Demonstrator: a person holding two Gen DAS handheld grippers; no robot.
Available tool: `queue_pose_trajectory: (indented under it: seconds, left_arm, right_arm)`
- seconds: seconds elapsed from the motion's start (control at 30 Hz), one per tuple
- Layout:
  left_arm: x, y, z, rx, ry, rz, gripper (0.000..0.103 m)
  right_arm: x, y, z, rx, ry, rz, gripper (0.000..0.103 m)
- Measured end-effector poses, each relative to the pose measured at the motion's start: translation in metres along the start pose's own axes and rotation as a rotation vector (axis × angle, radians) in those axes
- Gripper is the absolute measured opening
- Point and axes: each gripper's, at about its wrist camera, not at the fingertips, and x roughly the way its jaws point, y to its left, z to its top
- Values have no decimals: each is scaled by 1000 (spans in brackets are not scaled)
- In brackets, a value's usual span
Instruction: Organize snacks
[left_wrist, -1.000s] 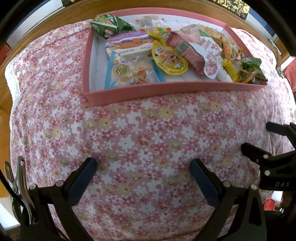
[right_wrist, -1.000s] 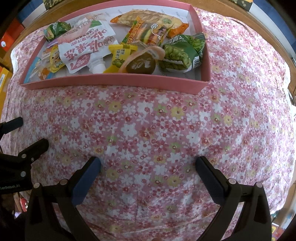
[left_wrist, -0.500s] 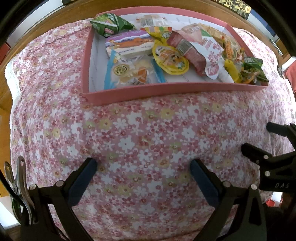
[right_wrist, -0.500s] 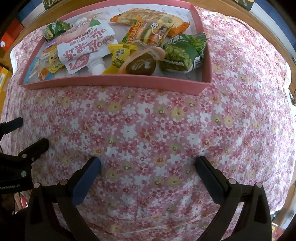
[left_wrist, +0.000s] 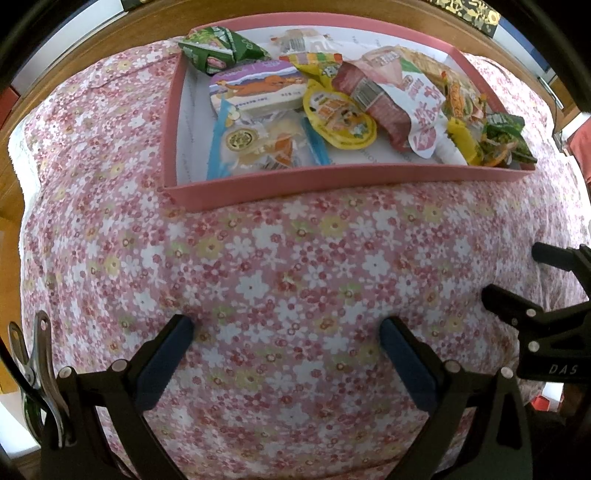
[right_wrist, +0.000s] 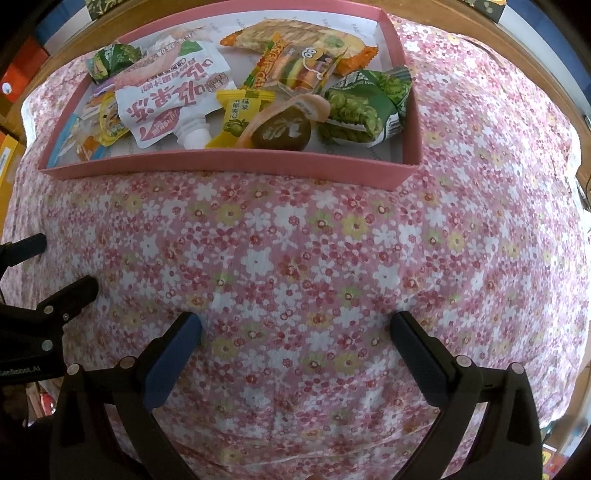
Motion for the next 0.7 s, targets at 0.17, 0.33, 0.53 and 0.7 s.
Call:
queue_pose_trajectory:
  seconds: [0.17, 0.33, 0.53, 0.7]
  left_arm:
    - [0, 0, -2, -1, -2, 1, 103]
    - [0, 0, -3, 0, -3, 0, 103]
    - [-1, -1, -4, 5, -15, 0, 103]
    - [-2, -2, -5, 15, -13, -3, 103]
  right_arm:
    - [-1, 1, -1, 5, 1, -3, 103]
    - [-1, 2, -2, 14, -2, -5, 103]
    - [-1, 3, -2, 22, -2, -5, 103]
    - [-1, 2, -2, 18, -1, -6, 103]
